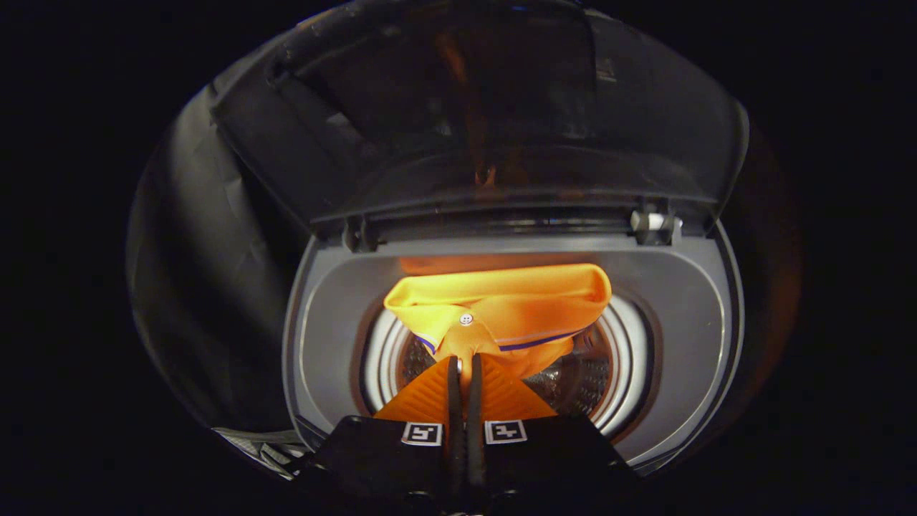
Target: Put the clothes into the washing machine and then close the washing machine lid.
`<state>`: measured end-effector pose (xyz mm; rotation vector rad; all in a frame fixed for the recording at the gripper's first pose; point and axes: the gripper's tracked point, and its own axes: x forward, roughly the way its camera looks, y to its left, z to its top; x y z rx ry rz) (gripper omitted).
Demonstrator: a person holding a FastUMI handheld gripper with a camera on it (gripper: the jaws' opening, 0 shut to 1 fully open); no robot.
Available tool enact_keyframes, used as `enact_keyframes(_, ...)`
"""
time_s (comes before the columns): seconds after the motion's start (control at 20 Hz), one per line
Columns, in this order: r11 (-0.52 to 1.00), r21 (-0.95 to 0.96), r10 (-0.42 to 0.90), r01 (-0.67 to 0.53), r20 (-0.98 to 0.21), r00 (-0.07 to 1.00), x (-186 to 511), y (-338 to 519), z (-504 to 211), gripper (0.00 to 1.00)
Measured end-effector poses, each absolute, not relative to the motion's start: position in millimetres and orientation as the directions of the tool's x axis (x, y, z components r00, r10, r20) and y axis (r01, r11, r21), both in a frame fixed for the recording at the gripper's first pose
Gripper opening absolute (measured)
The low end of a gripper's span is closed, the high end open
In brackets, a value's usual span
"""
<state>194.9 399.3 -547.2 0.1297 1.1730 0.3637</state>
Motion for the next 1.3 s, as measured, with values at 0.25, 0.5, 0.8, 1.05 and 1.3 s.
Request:
enact_keyframes(0.25, 0.947, 0.248, 0.301, -0.203, -0.904, 0.302, 193.2, 395.2, -576.4, 0.08)
enact_keyframes(0.5, 0.953, 0.221, 0.277, -0.205, -0.911, 0.306, 196.7, 392.4, -575.5, 0.09)
enact_keyframes(0.8, 0.961, 0.168, 0.236, -0.221, -0.914, 0.33, 195.5, 379.4, -579.2, 0.36)
enact_keyframes(1.05, 0.954, 0.156, 0.243, -0.256, -0.902, 0.357, 187.7, 375.0, -564.6, 1.0)
enact_keyframes(1.3, 0.954, 0.159, 0.255, -0.254, -0.875, 0.411, 184.7, 372.0, -534.2, 1.0)
